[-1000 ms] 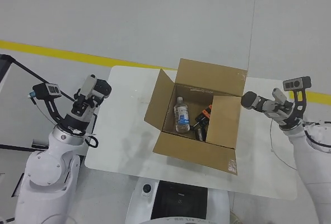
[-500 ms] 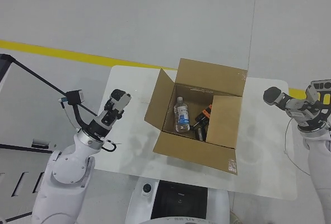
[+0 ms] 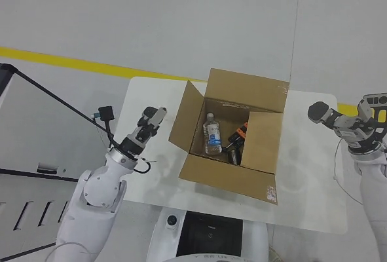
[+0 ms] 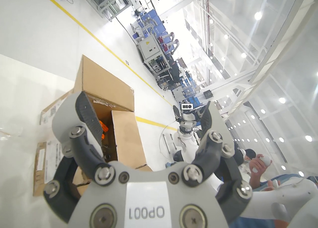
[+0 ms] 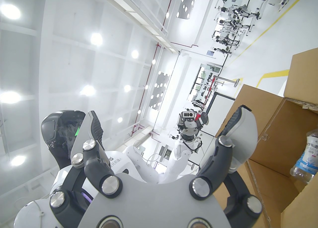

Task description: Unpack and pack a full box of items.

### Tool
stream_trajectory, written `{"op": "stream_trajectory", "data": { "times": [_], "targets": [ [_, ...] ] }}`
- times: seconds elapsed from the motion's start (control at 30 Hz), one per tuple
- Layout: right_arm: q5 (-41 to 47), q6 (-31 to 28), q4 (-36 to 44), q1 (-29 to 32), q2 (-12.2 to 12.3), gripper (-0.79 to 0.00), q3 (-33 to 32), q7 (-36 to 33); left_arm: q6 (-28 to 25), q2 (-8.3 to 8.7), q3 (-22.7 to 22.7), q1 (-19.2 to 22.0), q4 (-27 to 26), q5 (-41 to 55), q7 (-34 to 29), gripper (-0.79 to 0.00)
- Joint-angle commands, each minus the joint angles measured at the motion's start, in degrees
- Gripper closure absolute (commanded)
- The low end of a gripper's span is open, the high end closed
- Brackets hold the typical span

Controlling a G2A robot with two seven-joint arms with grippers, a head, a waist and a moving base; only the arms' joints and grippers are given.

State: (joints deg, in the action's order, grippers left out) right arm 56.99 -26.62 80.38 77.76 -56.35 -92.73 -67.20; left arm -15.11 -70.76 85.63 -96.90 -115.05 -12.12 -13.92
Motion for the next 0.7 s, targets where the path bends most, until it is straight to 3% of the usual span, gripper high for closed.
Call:
{"op": "stream_trajectory", "data": {
  "times": [0.0,0.13,0.3,0.67],
  "targets": [
    [0.0,0.0,0.0,0.0,0.0,-0.785,0.0,0.0,-0.05,-0.06,-1.62,1.81,2.44,-8.36,2.3,-0.785],
    [0.0,0.0,0.0,0.0,0.0,-0.785,0.0,0.0,0.62,-0.84,-7.7,5.15,9.9,-11.28,6.01,-0.785],
    [0.0,0.0,0.0,0.0,0.0,-0.785,0.0,0.0,2.14,-1.68,-12.64,7.26,13.71,-7.08,5.8,-0.785],
    [0.0,0.0,0.0,0.0,0.0,-0.785,0.0,0.0,1.15,-1.7,-14.77,4.96,9.85,-1.46,0.97,-0.785]
  ]
}}
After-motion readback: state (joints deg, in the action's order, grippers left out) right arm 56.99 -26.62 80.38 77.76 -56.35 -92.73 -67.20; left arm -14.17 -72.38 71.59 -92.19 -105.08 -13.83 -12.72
